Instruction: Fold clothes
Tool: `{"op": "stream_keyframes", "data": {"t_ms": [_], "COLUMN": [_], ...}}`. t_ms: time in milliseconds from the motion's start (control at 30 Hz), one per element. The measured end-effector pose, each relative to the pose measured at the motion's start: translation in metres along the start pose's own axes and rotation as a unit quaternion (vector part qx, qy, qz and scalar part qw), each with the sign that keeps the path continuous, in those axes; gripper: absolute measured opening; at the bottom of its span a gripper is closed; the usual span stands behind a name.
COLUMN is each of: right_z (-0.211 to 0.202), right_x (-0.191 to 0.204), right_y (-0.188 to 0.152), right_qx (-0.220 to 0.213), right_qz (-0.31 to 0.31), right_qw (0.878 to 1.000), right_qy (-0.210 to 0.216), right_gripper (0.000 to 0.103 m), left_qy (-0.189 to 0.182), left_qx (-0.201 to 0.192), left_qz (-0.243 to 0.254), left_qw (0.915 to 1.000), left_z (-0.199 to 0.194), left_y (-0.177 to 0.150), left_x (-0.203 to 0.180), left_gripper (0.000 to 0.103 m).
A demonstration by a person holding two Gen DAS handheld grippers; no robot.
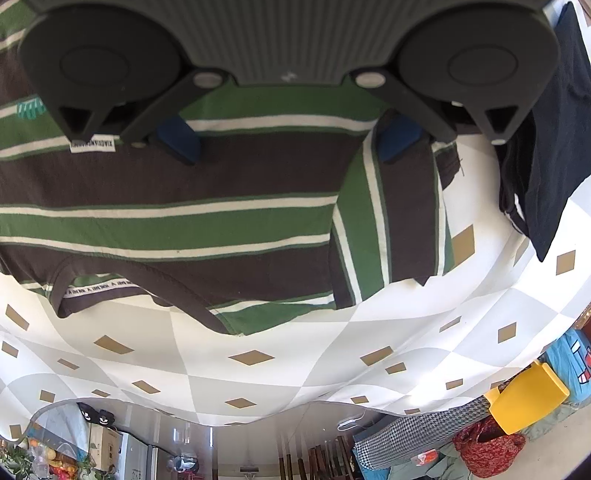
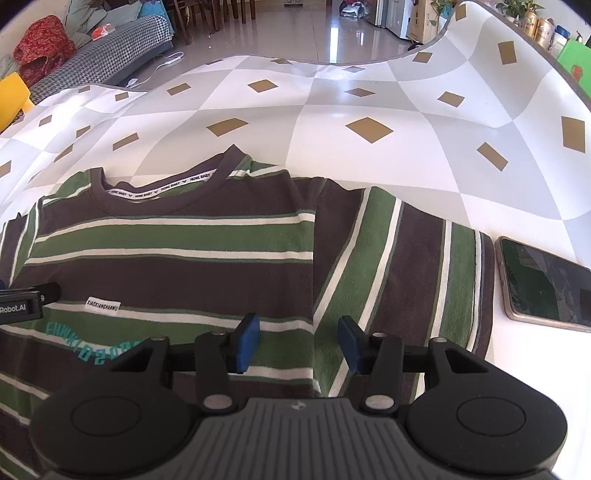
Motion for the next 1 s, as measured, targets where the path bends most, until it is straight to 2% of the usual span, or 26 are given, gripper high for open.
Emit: {"op": "stream_keyframes", "data": {"t_ms": [367, 1000], "right_z": [0.013, 0.038], "right_x": [0.005, -0.002], "right_y": [0.015, 0.054], "right_qx": [-0.025, -0.050], "right_qz": [-0.008, 0.024], "right_qw": [0.999, 0.997], "right_qy": [-0.030, -0.051], "right_gripper": [0.032, 0.032], "left_qy": [-0.017, -0.033], "left_qx": [-0.001, -0.005], "left_qz": [-0.013, -0.038], "left_qw": [0.9998, 0.9987], "left_z": [0.013, 0.037], "left_y": [0.014, 0.045], "left_x": [-0.007, -0.013], "left_gripper": [0.103, 0.103]}}
Point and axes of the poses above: each gripper's, at about its wrist camera, not at the fingertips, and z roughly the way its jaws point, x to its left, y to its top, the point moved 7 cm from there along z, roughly the way its jaws point, and after that the axes turned 6 degrees about -z, right-handed, at the moved point
